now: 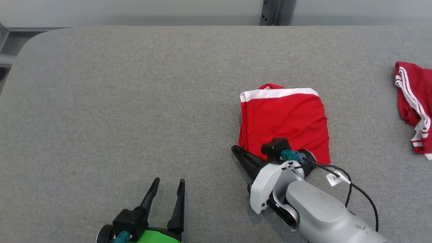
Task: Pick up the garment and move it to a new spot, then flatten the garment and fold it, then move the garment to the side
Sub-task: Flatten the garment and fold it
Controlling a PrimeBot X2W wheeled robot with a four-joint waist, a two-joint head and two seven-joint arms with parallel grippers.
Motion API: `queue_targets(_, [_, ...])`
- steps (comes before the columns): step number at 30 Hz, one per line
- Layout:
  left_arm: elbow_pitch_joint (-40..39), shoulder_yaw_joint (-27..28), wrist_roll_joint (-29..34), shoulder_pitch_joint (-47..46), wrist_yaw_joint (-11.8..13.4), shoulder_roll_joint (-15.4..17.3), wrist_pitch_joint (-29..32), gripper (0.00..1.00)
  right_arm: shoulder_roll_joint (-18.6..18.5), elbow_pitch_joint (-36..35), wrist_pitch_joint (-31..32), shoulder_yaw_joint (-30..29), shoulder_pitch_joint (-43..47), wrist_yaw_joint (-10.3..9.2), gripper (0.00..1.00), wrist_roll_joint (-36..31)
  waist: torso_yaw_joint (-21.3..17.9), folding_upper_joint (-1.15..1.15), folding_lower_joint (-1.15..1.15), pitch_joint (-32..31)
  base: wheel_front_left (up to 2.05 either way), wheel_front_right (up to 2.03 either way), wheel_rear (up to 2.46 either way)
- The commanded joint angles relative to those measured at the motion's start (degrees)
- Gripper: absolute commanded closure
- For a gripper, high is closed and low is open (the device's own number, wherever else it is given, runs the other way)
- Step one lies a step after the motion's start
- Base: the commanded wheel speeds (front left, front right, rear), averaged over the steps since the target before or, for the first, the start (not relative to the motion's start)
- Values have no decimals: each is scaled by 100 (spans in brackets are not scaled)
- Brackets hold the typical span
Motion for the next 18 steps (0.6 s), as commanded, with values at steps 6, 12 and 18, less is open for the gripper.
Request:
queue_targets(6, [-180, 396, 48, 310, 18, 6, -16, 0, -250, -833, -108, -706, 324, 0, 77, -277, -439, 0, 0, -481, 0, 0, 0])
queue_targets(12, [-364, 835, 125, 691, -41, 19, -16, 0, -768, -2398, -102, -2298, 1560, 0, 0, -1193, -734, 0, 0, -930, 0, 0, 0])
queue_targets(18, [-521, 1305, 257, 978, -114, 21, -16, 0, -832, -3842, -102, -4276, 3134, 0, 0, -1839, -793, 0, 0, -1223, 0, 0, 0])
